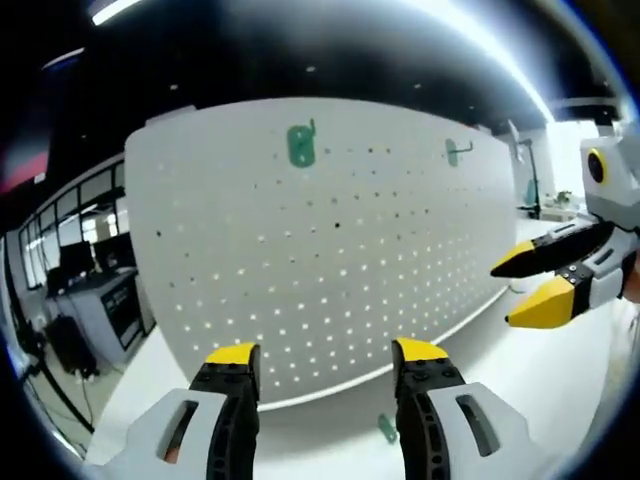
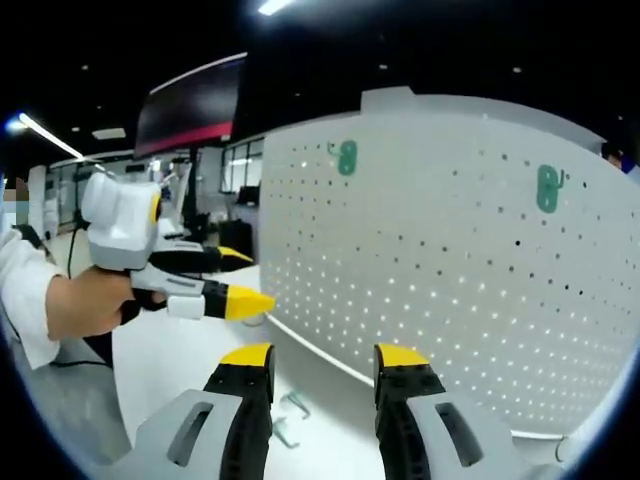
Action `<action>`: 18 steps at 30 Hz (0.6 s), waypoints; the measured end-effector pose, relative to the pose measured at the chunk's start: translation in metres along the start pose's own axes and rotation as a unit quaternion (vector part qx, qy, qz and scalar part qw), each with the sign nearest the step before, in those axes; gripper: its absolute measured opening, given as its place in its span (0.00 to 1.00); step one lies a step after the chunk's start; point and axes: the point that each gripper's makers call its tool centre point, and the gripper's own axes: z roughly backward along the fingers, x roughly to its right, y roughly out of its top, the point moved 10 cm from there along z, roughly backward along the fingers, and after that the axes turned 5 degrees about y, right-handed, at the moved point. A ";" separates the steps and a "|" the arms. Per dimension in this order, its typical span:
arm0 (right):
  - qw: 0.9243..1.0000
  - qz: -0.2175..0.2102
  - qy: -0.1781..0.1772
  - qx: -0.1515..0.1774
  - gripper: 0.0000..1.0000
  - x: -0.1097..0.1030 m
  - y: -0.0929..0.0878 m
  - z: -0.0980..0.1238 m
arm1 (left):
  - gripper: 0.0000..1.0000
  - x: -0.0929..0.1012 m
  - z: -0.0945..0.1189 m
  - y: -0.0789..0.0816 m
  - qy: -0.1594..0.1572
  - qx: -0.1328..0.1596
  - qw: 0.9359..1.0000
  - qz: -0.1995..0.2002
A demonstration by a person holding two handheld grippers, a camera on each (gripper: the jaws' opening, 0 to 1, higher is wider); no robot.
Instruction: Insert the hook assembly into the mounting plate slot until the hook locks in place.
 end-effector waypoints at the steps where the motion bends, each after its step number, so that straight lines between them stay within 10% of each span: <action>1: 1.000 0.000 0.001 -0.001 0.39 0.000 -0.001 -0.001 | 0.54 0.000 0.000 0.000 -0.001 -0.001 1.000 0.000; 18: 0.997 -0.003 0.040 -0.062 0.37 -0.016 -0.037 -0.020 | 0.53 0.001 0.001 0.001 -0.004 0.000 1.000 -0.002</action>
